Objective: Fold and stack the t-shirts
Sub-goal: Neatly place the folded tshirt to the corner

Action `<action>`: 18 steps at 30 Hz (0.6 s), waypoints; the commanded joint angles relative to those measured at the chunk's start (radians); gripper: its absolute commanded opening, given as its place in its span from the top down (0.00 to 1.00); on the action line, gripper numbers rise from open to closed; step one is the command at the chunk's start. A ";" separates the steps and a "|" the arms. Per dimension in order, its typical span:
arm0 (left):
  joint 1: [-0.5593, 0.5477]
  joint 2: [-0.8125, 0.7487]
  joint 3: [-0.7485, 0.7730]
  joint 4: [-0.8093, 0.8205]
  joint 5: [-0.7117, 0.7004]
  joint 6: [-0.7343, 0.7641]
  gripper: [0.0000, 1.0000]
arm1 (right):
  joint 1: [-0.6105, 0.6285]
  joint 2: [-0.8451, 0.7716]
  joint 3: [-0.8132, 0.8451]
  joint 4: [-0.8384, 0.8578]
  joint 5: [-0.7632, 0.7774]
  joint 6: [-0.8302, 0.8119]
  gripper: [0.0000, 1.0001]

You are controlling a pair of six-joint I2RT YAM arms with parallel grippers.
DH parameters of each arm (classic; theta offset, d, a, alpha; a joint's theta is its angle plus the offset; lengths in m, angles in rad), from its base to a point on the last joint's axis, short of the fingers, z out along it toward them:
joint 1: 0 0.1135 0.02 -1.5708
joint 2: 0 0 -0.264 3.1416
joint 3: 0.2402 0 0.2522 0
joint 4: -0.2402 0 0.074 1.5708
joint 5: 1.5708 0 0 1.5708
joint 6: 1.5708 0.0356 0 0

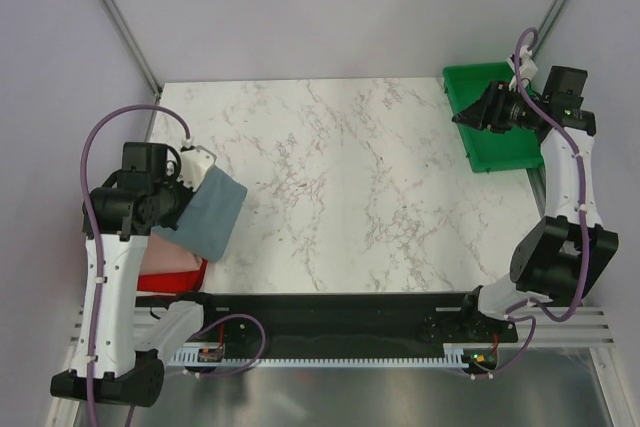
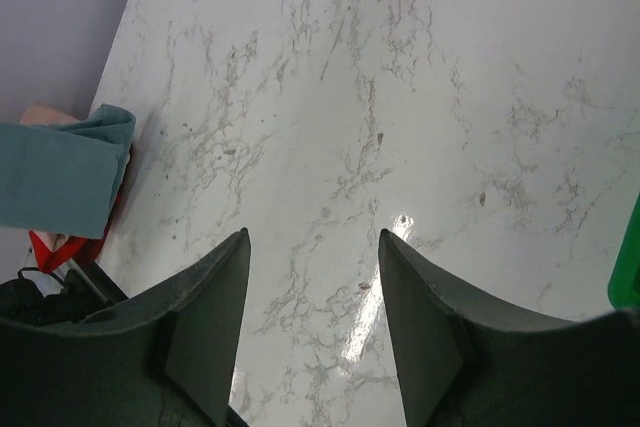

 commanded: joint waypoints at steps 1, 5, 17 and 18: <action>0.033 -0.030 -0.016 -0.183 -0.059 0.094 0.98 | -0.006 0.033 0.004 0.009 -0.037 0.021 0.38; 0.065 -0.039 -0.037 -0.181 -0.068 0.133 0.98 | -0.004 0.060 0.008 0.034 -0.048 0.040 0.39; 0.300 0.014 -0.086 -0.138 -0.144 0.243 0.98 | 0.002 0.113 0.048 0.094 -0.046 0.082 0.39; 0.312 0.017 -0.094 -0.123 -0.150 0.254 0.98 | 0.002 0.114 0.048 0.097 -0.043 0.082 0.39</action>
